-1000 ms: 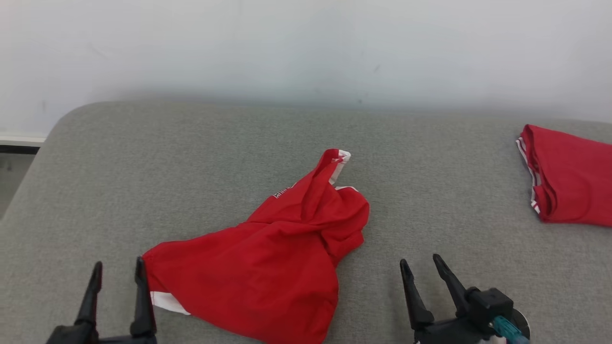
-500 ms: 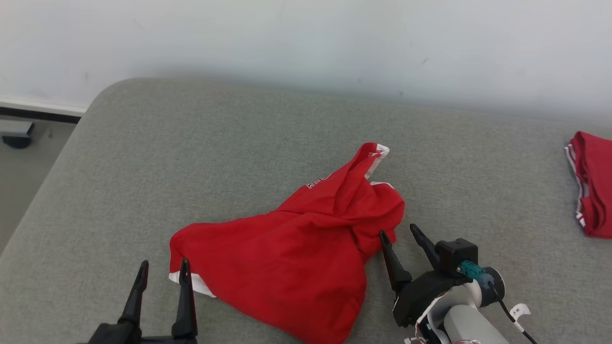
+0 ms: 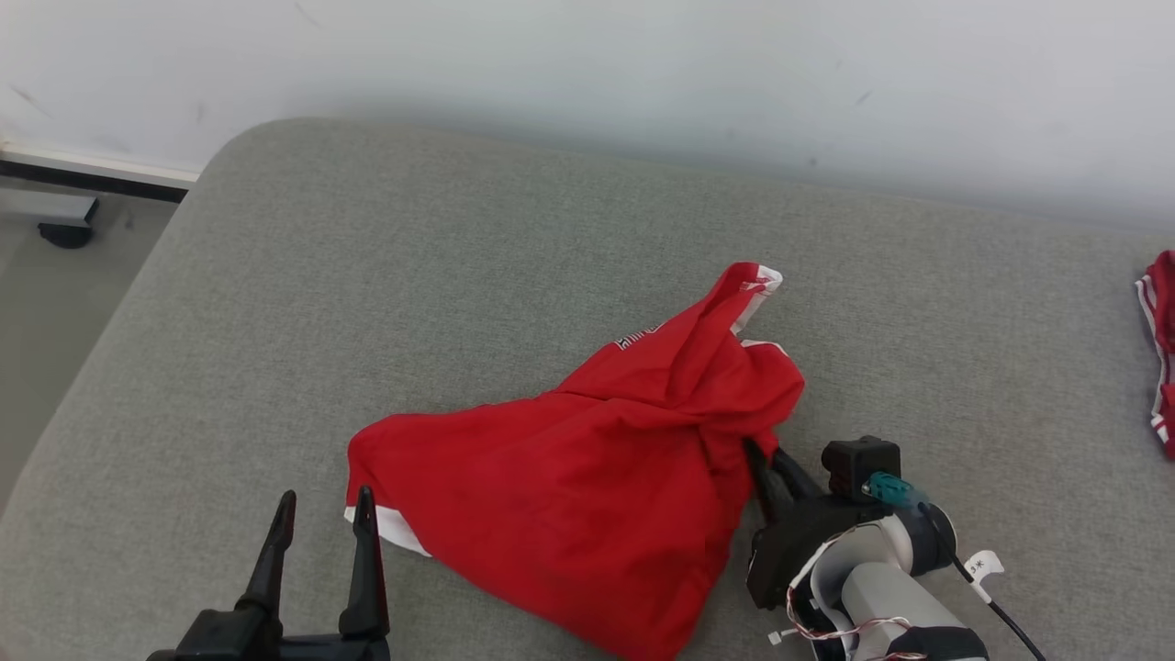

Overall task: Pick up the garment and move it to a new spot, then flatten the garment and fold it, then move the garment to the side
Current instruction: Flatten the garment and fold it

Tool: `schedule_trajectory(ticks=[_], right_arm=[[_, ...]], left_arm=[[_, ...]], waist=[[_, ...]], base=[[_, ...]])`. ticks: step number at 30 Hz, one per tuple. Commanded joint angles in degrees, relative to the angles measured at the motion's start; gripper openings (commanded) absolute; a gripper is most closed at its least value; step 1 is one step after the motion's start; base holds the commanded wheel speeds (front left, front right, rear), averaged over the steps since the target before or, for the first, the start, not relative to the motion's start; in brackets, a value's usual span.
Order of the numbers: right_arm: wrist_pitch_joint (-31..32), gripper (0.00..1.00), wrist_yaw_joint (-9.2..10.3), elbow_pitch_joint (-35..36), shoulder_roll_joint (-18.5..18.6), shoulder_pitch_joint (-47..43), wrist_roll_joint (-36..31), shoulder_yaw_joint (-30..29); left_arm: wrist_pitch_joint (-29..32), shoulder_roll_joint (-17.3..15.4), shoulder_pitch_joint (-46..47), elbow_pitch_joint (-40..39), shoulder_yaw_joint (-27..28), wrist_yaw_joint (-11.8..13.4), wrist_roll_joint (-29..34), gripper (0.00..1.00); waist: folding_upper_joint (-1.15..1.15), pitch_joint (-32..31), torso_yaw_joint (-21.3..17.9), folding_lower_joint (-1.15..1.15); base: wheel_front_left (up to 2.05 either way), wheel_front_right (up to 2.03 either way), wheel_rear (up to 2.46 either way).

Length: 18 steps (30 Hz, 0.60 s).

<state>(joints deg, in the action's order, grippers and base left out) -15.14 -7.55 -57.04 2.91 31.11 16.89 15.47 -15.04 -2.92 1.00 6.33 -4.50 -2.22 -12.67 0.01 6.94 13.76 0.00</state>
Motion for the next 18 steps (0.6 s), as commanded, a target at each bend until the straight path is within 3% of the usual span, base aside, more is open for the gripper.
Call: schedule_trajectory(ticks=[1, 6, 11, 18], right_arm=[[-0.07, 0.00, 0.16, 0.46, 0.01, 0.35, 0.11, -0.07], [-0.06, 0.00, 0.16, 4.53, 1.69, -0.84, -0.58, -0.95], [-0.07, 0.00, 0.16, 11.24, 6.91, -3.06, -2.84, -2.78], [-0.05, 0.00, 0.16, 14.56, 13.28, -4.35, -2.15, -4.51]], left_arm=[[-0.09, 0.06, -0.20, 0.17, 0.40, 0.15, -0.22, 1.00], [-0.09, 0.05, -0.74, 0.37, 0.72, -0.07, -0.35, 1.00], [-0.09, 0.05, -0.89, 0.71, 1.17, -0.38, -0.69, 1.00], [-0.09, 0.05, -1.12, 1.20, 1.06, -0.68, -0.98, 1.00]], waist=[[-0.01, -0.27, -0.79, 0.00], [-0.01, -1.06, -2.63, 0.00], [-0.01, -1.35, -5.77, 0.00], [-0.01, -1.34, -8.09, 0.00]], base=[[0.00, 0.00, 0.00], [0.00, 0.00, 0.00], [0.00, 0.00, 0.00], [0.00, 0.00, 0.00]])
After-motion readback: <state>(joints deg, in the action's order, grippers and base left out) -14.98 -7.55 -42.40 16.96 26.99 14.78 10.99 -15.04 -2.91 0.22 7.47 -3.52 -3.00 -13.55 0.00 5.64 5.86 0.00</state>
